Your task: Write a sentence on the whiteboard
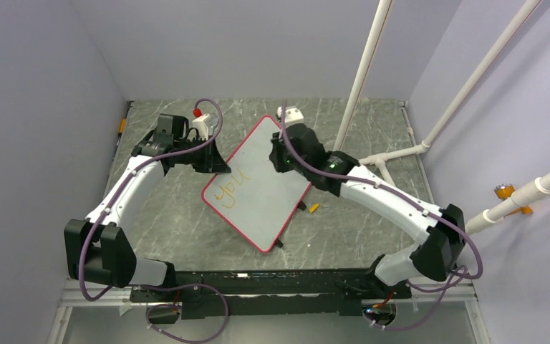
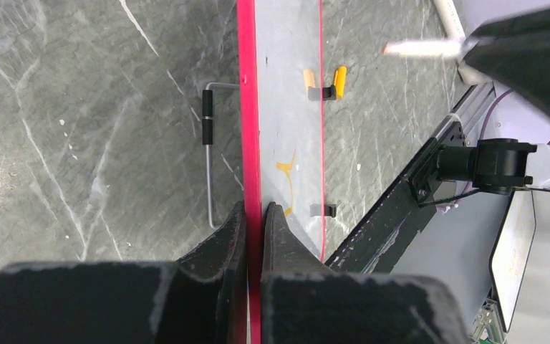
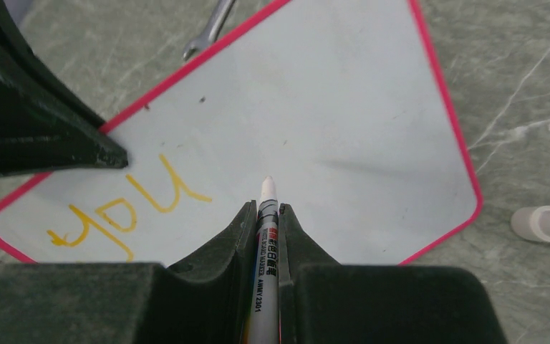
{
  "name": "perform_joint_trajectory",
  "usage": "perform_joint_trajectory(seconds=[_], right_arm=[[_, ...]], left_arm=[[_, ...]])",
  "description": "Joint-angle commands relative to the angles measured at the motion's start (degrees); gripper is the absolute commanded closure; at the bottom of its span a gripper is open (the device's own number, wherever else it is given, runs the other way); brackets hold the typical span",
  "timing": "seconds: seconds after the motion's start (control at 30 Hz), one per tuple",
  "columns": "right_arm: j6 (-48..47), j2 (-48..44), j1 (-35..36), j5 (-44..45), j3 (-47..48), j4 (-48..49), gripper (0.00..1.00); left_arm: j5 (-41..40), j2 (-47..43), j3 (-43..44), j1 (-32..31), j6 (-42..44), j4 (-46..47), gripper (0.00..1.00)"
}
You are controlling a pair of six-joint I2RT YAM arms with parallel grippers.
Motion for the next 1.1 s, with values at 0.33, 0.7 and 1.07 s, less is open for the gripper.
perform_joint_trajectory(seconds=[0.33,0.7,1.07], right_arm=[[1.5,0.1,-5.7,-16.7,-0.2,11.8,1.00],[2.4,5.8,-6.6,-16.5,3.3,10.7,1.00],[3.0,8.0,-7.3,-16.9,4.8,10.9,1.00]], left_arm=[[-2.6,-1.6,0.4,-0.7,5.0,1.5,1.00],[-3.0,-3.0,-0.6,-0.7,5.1,2.1,1.00],[-3.0,-3.7,-1.2,-0.7,5.0,2.4,1.00]])
